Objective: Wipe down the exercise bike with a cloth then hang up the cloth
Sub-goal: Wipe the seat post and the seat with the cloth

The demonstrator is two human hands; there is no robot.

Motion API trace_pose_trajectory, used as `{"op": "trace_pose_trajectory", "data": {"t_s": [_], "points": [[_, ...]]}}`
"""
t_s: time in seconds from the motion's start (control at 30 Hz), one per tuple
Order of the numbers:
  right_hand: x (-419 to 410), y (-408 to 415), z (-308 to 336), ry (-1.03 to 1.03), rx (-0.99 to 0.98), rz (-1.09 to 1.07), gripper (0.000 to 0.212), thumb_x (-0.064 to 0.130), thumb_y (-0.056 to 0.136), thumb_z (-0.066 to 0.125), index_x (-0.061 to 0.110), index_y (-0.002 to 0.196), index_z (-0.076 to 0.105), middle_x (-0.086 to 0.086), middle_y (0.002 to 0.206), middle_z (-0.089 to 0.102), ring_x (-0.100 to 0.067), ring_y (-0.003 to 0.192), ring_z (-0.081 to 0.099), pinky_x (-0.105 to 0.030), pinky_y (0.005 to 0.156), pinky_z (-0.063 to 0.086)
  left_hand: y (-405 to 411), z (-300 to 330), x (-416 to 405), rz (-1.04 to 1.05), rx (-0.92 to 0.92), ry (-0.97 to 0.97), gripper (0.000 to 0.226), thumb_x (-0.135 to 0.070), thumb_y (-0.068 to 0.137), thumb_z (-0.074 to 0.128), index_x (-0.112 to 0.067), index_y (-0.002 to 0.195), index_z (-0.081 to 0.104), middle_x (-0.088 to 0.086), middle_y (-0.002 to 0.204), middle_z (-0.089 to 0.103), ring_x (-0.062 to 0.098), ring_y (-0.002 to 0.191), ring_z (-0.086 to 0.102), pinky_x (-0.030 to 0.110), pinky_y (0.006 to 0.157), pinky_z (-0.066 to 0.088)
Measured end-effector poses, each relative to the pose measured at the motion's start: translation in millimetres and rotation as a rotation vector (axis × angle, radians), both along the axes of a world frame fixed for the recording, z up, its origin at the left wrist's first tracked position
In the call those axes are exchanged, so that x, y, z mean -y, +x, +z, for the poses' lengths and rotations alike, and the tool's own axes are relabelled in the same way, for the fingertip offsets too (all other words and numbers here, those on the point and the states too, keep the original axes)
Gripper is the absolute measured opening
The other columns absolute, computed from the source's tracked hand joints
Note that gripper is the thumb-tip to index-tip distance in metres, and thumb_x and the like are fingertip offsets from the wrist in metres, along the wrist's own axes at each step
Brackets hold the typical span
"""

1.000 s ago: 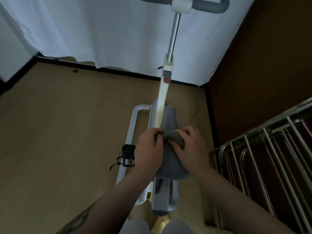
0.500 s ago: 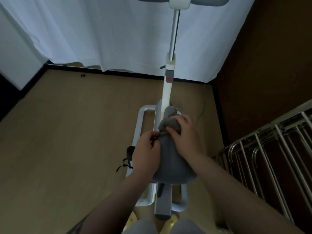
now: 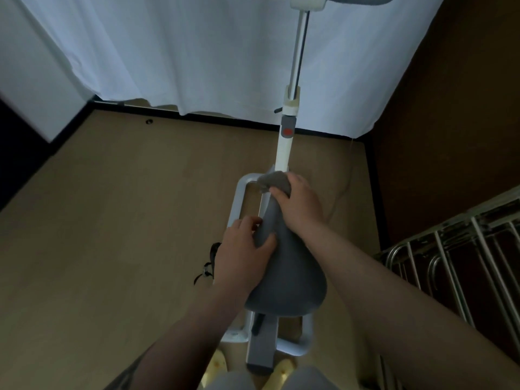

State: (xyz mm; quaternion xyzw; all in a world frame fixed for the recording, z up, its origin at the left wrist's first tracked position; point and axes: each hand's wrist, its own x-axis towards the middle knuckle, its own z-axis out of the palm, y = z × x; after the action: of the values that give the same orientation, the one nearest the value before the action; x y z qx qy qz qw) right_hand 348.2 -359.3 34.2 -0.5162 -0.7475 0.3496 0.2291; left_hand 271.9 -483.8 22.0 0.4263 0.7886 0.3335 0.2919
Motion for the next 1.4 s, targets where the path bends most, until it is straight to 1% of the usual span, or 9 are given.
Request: {"op": "trace_pose_trajectory", "data": {"t_s": [0.13, 0.33, 0.47, 0.63, 0.77, 0.9, 1.03, 1.13, 1.4], "points": [[15, 17, -7, 0.071, -0.045, 0.079, 0.037, 0.025, 0.096, 0.055, 0.015, 0.132, 0.05, 0.004, 0.135, 0.048, -0.011, 0.12, 0.046, -0.024, 0.099, 0.038, 1, 0, 0, 0.02, -0.019, 0.006, 0.048, -0.06, 0.075, 0.049, -0.033, 0.114, 0.055, -0.012, 0.106, 0.058, 0.009, 0.097, 0.056, 0.039, 0.084, 0.05], [-25, -7, -8, -0.22, -0.146, -0.151, 0.037, 0.034, 0.098, 0.049, 0.015, 0.13, 0.05, -0.003, 0.12, 0.059, -0.013, 0.096, 0.052, -0.025, 0.076, 0.036, 6, -1, 1, 0.082, 0.018, 0.045, 0.05, -0.061, 0.071, 0.052, -0.033, 0.113, 0.057, -0.012, 0.106, 0.06, 0.007, 0.097, 0.056, 0.039, 0.086, 0.05], [14, 15, -16, -0.153, -0.18, -0.23, 0.037, 0.036, 0.1, 0.044, 0.017, 0.132, 0.045, 0.01, 0.094, 0.051, -0.009, 0.083, 0.054, -0.02, 0.064, 0.035, 6, -3, 2, 0.098, 0.026, 0.055, 0.047, -0.065, 0.068, 0.051, -0.039, 0.106, 0.057, -0.016, 0.103, 0.061, 0.003, 0.094, 0.058, 0.039, 0.084, 0.052], [-22, 0, -17, -0.254, -0.125, -0.199, 0.04, 0.038, 0.1, 0.043, 0.015, 0.133, 0.043, -0.004, 0.124, 0.058, -0.021, 0.107, 0.057, -0.028, 0.08, 0.038, 5, -4, 0, 0.109, 0.024, 0.024, 0.043, -0.062, 0.07, 0.055, -0.039, 0.105, 0.057, -0.018, 0.101, 0.061, 0.004, 0.092, 0.059, 0.035, 0.082, 0.051], [-18, 15, -10, 0.115, 0.031, 0.21, 0.037, 0.032, 0.095, 0.056, 0.017, 0.128, 0.052, -0.001, 0.127, 0.056, -0.018, 0.118, 0.051, -0.032, 0.096, 0.042, 3, 0, 2, 0.093, 0.019, 0.011, 0.029, -0.045, 0.083, 0.061, -0.033, 0.109, 0.059, -0.017, 0.101, 0.061, 0.002, 0.092, 0.057, 0.022, 0.074, 0.042], [-58, 11, 4, 0.047, 0.241, 0.368, 0.032, 0.045, 0.089, 0.057, 0.021, 0.109, 0.061, -0.001, 0.109, 0.061, -0.021, 0.102, 0.056, -0.045, 0.092, 0.048, 3, 1, 3, 0.153, 0.058, 0.007, 0.018, -0.036, 0.09, 0.055, -0.03, 0.106, 0.063, -0.013, 0.096, 0.064, 0.003, 0.087, 0.059, 0.021, 0.068, 0.041], [-43, -11, 12, 0.112, 0.418, 0.59, 0.03, 0.048, 0.084, 0.06, 0.02, 0.095, 0.061, 0.001, 0.096, 0.06, -0.019, 0.093, 0.058, -0.039, 0.085, 0.048, 5, 3, 7, 0.217, 0.041, 0.03, 0.014, -0.029, 0.091, 0.053, -0.03, 0.098, 0.065, -0.015, 0.084, 0.064, 0.0, 0.079, 0.06, 0.015, 0.059, 0.036], [-41, -16, 23, 0.219, 0.594, 0.767, 0.036, 0.053, 0.087, 0.055, 0.017, 0.086, 0.061, 0.002, 0.086, 0.059, -0.016, 0.091, 0.053, -0.035, 0.098, 0.036, 5, 5, 7, 0.214, 0.017, 0.014, 0.015, -0.027, 0.092, 0.053, -0.03, 0.101, 0.064, -0.014, 0.087, 0.065, 0.0, 0.079, 0.058, 0.009, 0.059, 0.034], [-37, -13, -15, -0.309, -0.195, -0.021, 0.038, 0.043, 0.094, 0.052, 0.018, 0.122, 0.056, -0.002, 0.115, 0.062, -0.022, 0.108, 0.058, -0.041, 0.098, 0.046, 7, 12, 10, 0.171, -0.096, -0.003, 0.018, -0.032, 0.092, 0.049, -0.033, 0.103, 0.064, -0.016, 0.094, 0.063, -0.002, 0.078, 0.055, 0.01, 0.059, 0.032]]}}
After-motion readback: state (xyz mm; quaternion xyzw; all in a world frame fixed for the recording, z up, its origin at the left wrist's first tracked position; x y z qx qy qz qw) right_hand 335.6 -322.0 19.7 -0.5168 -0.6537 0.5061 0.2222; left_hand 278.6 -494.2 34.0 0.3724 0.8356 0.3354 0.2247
